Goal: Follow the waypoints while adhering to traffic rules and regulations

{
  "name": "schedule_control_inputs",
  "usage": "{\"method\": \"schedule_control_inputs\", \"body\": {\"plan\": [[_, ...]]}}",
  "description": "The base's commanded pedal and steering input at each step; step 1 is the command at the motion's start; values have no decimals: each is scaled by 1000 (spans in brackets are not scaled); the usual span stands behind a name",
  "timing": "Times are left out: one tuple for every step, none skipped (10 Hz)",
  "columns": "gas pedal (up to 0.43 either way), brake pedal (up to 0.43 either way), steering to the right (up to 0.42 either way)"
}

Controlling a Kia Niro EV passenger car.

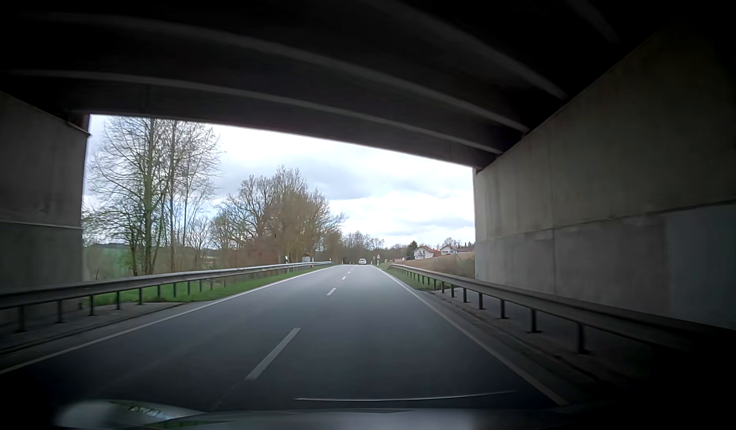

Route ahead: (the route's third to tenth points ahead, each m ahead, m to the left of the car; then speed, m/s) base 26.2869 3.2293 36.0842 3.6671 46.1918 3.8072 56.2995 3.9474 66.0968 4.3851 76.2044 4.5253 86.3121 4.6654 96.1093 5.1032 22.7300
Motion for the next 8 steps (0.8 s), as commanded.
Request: {"method": "schedule_control_inputs", "body": {"plan": [[197, 0, 1], [197, 0, 1], [189, 0, 1], [189, 0, 1], [177, 0, 1], [157, 0, 1], [157, 0, 1], [138, 0, 1]]}}
